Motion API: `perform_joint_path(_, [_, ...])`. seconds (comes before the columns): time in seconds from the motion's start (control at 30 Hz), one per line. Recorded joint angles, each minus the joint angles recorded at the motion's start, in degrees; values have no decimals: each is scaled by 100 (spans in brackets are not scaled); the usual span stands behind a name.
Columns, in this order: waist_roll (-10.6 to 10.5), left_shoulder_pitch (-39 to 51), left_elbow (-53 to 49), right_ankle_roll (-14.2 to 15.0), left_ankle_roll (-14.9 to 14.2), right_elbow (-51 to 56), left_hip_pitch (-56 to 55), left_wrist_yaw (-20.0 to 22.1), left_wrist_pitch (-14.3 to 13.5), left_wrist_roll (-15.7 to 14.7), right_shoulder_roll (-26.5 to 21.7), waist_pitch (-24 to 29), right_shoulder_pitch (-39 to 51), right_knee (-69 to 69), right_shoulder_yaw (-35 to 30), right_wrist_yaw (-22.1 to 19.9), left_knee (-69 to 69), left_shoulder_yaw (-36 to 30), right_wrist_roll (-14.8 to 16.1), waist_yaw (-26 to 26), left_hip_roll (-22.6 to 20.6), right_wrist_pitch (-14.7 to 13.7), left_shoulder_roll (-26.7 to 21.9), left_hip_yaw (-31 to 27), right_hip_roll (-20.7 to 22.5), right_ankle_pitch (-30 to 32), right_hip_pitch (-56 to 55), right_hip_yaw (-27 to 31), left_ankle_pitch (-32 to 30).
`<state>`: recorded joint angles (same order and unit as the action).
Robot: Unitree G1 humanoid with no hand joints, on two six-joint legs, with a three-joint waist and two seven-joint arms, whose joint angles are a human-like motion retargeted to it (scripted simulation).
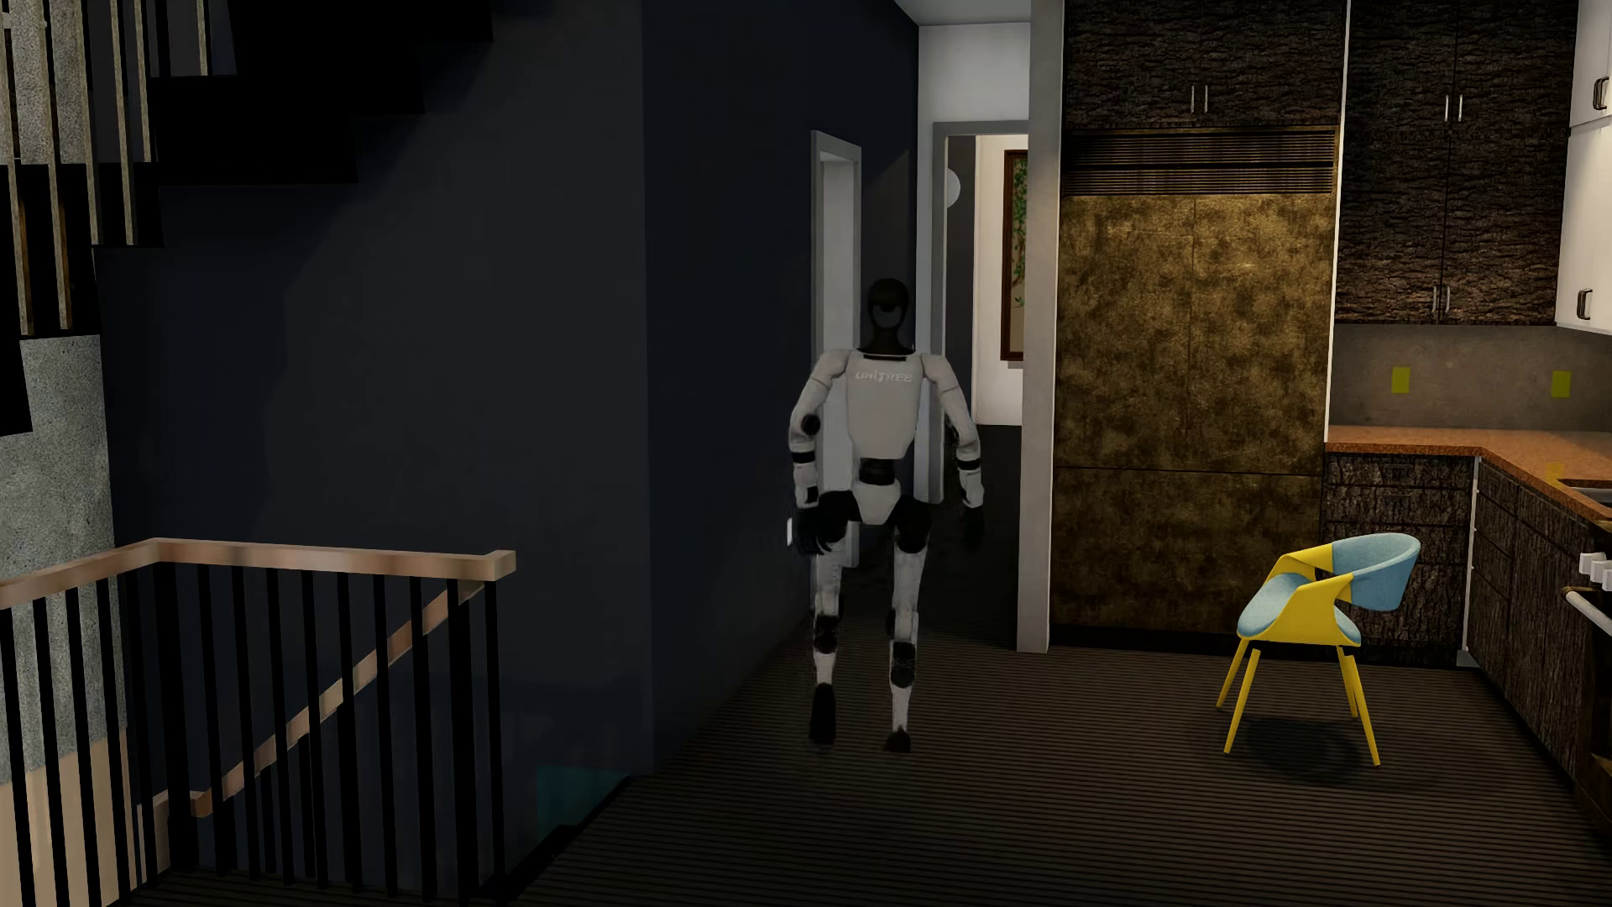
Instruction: Walk towards the door
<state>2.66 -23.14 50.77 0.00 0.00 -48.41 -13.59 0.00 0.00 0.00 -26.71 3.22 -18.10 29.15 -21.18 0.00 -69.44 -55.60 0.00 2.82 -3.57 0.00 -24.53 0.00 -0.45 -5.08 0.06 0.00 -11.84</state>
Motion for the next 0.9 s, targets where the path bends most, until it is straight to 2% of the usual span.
perform_joint_path(0.07, [183,-332,-63,0,0,507,-682,0,0,0,-47,-1,-68,-267,465,0,1233,15,0,-366,-265,0,22,0,-55,-46,665,0,-562])
perform_joint_path(0.1, [184,-393,-33,0,0,678,-752,0,0,0,-72,75,-88,-263,620,0,2337,-12,0,-517,-330,0,78,0,-10,-172,890,0,-968])
perform_joint_path(0.13, [155,-390,14,0,0,751,-656,0,0,0,-82,180,-96,-297,681,0,3442,-104,0,-570,-385,0,133,0,67,-284,1220,0,-992])
perform_joint_path(0.17, [136,-350,23,0,0,740,-594,0,0,0,-72,222,-108,-342,645,0,4323,-151,0,-550,-424,0,162,0,155,-400,1501,0,-286])
perform_joint_path(0.2, [130,-297,-10,0,0,662,-596,0,0,0,-43,223,-151,-333,529,0,4634,-136,0,-550,-414,0,162,0,208,-498,1730,0,774])
perform_joint_path(0.23, [121,-208,-53,0,0,480,-816,0,0,0,4,180,-198,-268,315,0,4604,-38,0,-513,-366,0,149,0,239,-531,1868,0,908])
perform_joint_path(0.3, [220,14,-65,0,0,-149,-1078,0,0,0,143,10,-419,-26,-393,0,4258,322,0,-634,-435,0,114,0,10,-138,2055,0,-366])
perform_joint_path(0.33, [298,90,-51,0,0,-546,-1160,0,0,0,207,-153,-545,374,-962,0,4024,579,0,-616,-534,0,111,0,-187,420,1914,0,-651])
perform_joint_path(0.4, [480,360,-15,0,0,-1207,-607,0,0,0,313,-197,-748,2428,-2139,0,3945,935,0,-514,-741,0,11,0,-828,1980,826,0,-227])
perform_joint_path(0.43, [496,567,-69,0,0,-1356,-325,0,0,0,324,-195,-790,3530,-2517,0,4009,1088,0,-319,-800,0,-93,0,-896,1862,9,0,92])
perform_joint_path(0.5, [294,878,-245,0,0,-1342,638,0,0,0,258,24,-936,4827,-2701,0,4289,1559,0,401,-677,0,-285,0,-819,702,-989,0,825])
perform_joint_path(0.57, [134,1100,-598,0,0,-1226,1536,0,0,0,208,195,-1094,4212,-2478,0,4561,2138,0,785,-495,0,-447,0,-662,151,-1662,0,1627])
perform_joint_path(0.6, [96,1181,-828,0,0,-1194,1957,0,0,0,207,280,-1083,3212,-2462,0,4612,2436,0,803,-446,0,-500,0,-574,143,-1804,0,2038])
perform_joint_path(0.67, [118,1274,-1199,0,0,-1139,2599,0,0,0,196,424,-882,795,-2517,0,4632,2859,0,786,-456,0,-546,0,-448,763,-1656,0,2505])
perform_joint_path(0.7, [134,1314,-1297,0,0,-1069,2815,0,0,0,200,443,-780,-46,-2386,0,4617,2890,0,748,-464,0,-529,0,-437,1081,-1586,0,2631])
perform_joint_path(0.73, [127,1335,-1312,0,0,-986,3094,0,0,0,195,497,-661,-334,-2240,0,4582,2799,0,666,-432,0,-485,0,-424,1256,-1566,0,2722])
perform_joint_path(0.8, [57,1101,-1138,0,0,-833,3668,0,0,0,138,577,-387,209,-1948,0,4630,2430,0,644,-290,0,-355,0,-387,1038,-1650,0,2586])
perform_joint_path(0.83, [14,879,-942,0,0,-725,3812,0,0,0,118,480,-316,455,-1708,0,4679,2099,0,724,-173,0,-267,0,-357,1192,-1637,0,2234])
perform_joint_path(0.87, [-50,627,-640,0,0,-641,3753,0,0,0,105,330,-271,681,-1450,0,4576,1712,0,753,-45,0,-154,0,-291,1149,-1650,0,1565])
perform_joint_path(0.9, [-116,378,-316,0,0,-585,3459,0,0,0,96,253,-237,702,-1213,0,4035,1224,0,766,109,0,-59,0,-197,874,-1358,0,644])
